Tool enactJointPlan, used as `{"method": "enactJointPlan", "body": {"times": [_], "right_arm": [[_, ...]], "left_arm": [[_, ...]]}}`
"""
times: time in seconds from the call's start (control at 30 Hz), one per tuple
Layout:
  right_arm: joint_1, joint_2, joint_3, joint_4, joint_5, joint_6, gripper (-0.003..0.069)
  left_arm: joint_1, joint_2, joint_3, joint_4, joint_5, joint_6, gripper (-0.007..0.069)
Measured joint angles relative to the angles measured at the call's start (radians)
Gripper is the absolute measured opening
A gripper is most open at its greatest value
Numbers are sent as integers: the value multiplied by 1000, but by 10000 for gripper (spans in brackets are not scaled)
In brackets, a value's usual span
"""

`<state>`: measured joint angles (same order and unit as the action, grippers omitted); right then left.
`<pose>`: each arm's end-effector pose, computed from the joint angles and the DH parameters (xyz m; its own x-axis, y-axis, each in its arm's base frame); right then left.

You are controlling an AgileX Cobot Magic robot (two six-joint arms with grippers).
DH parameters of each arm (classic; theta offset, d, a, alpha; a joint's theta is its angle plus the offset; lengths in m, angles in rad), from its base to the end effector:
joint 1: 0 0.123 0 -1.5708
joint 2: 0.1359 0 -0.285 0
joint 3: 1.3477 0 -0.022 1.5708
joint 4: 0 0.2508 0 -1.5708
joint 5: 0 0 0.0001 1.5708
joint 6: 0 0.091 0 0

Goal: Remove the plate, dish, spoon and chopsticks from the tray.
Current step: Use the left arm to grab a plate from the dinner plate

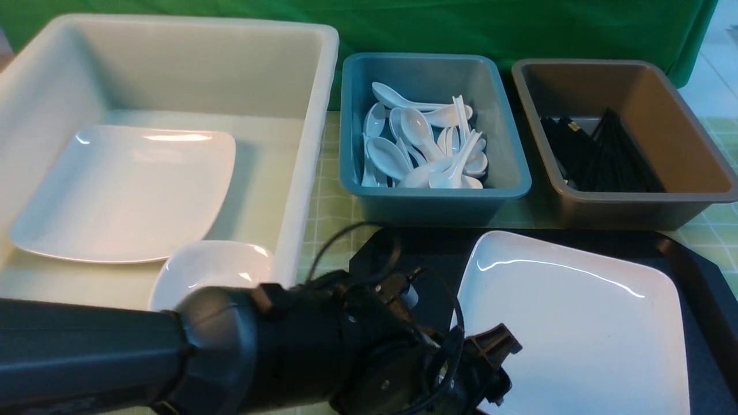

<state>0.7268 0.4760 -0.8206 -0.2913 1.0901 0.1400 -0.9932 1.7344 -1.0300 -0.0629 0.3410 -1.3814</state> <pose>0.0571 0.0197 0.3590 -0.4476 -0.3951 -0.8022 -0.4890 0.8592 -0.1504 0.1915 -0.2973 0.1936 -0.8950 -0.4423 -0.0576 -0.3332 0.7489 -0.5729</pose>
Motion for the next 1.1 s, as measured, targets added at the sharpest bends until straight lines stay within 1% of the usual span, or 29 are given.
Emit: {"method": "enactJointPlan", "body": {"times": [0.03, 0.1, 0.13, 0.2, 0.23, 0.33, 0.47, 0.5, 0.53, 0.6, 0.63, 0.77, 0.97, 1.1], "right_arm": [[0, 0, 0, 1, 0, 0, 44], [0, 0, 0, 1, 0, 0, 46], [0, 0, 0, 1, 0, 0, 47], [0, 0, 0, 1, 0, -1, 48], [0, 0, 0, 1, 0, -1, 48], [0, 0, 0, 3, 1, -1, 50], [0, 0, 0, 5, 2, -1, 50], [0, 0, 0, 5, 2, -1, 50], [0, 0, 0, 5, 5, 0, 50], [0, 0, 0, 7, 7, 0, 50], [0, 0, 0, 8, 9, 1, 50], [0, 0, 0, 11, 11, 1, 50], [0, 0, 0, 11, 11, 1, 50], [0, 0, 0, 12, 11, 0, 50]], "left_arm": [[14, -33, 0, 0, 3, 41, 470], [38, -65, 0, 0, 5, 97, 493], [40, -70, 0, 1, 5, 103, 495], [78, -79, 0, 1, 5, 184, 497], [80, -79, 0, 1, 5, 189, 497], [96, -56, 0, -16, 3, 299, 497], [107, -9, 0, -84, -8, 427, 496], [108, -3, 0, -93, -8, 442, 495], [117, 19, -1, -131, -9, 510, 494], [120, 48, -1, -179, -19, 579, 493], [121, 63, -1, -219, -36, 634, 493], [121, 94, -3, -304, -92, 743, 487], [121, 131, -42, -335, -121, 803, 451], [121, 160, -74, -354, -124, 818, 421]]}}
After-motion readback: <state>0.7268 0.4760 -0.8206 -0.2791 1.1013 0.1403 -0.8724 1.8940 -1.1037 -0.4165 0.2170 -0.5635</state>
